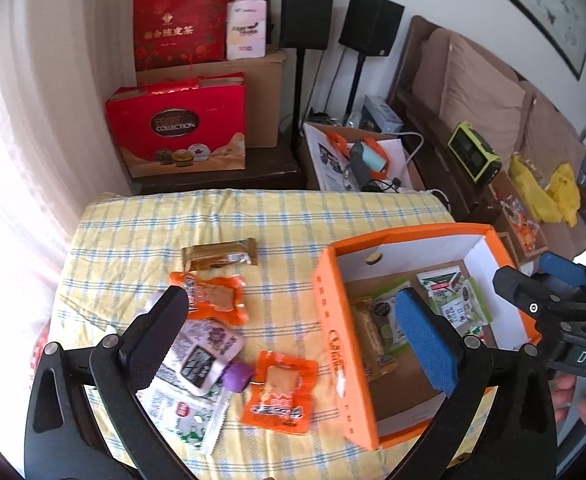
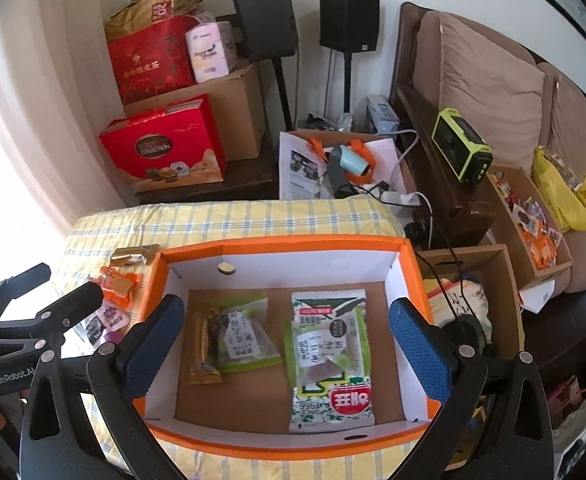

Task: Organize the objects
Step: 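Withdraw both tools from the box back toward the table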

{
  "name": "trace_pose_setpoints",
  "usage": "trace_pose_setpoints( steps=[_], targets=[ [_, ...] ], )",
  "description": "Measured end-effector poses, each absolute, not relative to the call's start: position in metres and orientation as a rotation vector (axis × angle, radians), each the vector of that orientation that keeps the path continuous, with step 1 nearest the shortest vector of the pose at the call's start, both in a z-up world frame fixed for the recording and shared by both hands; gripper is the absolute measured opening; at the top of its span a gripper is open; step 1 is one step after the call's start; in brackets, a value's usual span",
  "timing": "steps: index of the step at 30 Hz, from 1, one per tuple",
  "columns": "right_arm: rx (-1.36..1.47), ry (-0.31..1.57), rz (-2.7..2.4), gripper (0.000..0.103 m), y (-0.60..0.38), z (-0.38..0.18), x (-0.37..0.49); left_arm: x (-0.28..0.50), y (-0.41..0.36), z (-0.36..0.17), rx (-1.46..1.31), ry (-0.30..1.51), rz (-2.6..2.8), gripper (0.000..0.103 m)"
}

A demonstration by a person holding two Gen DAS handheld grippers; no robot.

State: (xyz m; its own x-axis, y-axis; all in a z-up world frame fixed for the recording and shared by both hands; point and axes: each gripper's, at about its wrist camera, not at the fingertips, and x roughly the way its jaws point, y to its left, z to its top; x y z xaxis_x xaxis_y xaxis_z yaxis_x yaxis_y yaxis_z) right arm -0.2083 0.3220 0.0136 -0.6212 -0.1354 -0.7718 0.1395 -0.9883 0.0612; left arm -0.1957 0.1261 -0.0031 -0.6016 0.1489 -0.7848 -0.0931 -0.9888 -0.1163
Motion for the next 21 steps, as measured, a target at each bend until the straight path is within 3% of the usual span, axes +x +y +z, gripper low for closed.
trace_pose_setpoints(
  steps=[21],
  targets=[
    [1.241, 0.081, -2.639, 0.103, 0.246, 0.022, -0.205, -0.186, 0.032, 0.004, -1.332, -0.164, 2.806, 0.103]
  ],
)
